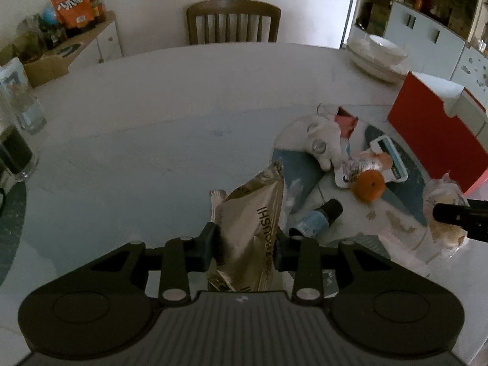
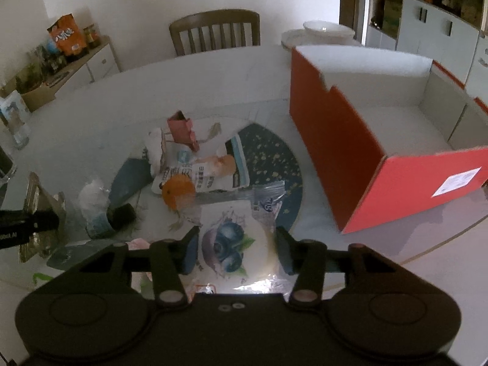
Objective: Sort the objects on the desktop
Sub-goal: 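Carry both held bags up and over into the red box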
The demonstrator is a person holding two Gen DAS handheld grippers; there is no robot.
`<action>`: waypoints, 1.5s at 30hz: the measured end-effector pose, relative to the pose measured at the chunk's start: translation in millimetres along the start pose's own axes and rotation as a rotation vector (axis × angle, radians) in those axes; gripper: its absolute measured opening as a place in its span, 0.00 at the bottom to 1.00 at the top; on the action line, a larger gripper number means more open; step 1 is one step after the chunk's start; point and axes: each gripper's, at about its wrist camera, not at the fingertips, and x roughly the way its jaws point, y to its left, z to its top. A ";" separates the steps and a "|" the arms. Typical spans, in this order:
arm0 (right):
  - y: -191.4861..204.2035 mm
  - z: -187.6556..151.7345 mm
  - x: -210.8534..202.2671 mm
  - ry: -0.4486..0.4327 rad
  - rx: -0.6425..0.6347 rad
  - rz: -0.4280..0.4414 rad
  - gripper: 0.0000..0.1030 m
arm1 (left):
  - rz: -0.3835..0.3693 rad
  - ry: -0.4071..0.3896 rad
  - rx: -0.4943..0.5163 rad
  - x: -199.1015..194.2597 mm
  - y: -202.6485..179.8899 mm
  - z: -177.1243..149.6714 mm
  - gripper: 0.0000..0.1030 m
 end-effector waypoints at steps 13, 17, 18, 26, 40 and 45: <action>-28.8 21.7 -50.3 -0.042 -0.006 0.056 0.48 | -0.073 -0.039 -0.003 -50.0 -36.5 21.5 0.33; -43.5 27.5 -64.9 -0.054 -0.007 0.072 0.48 | -0.104 -0.054 0.017 -60.4 -60.9 29.3 0.33; -48.0 29.2 -68.7 -0.057 -0.008 0.077 0.48 | -0.110 -0.059 0.024 -62.3 -68.6 31.1 0.33; -88.5 42.6 -84.6 -0.090 -0.016 0.072 0.48 | -0.153 -0.077 0.072 -64.4 -125.3 47.2 0.33; -160.7 74.3 -85.6 -0.124 -0.029 0.050 0.48 | -0.218 -0.114 0.164 -58.3 -219.7 83.8 0.33; -181.2 85.1 -84.2 -0.141 -0.041 0.043 0.48 | -0.235 -0.114 0.185 -49.7 -247.6 98.8 0.33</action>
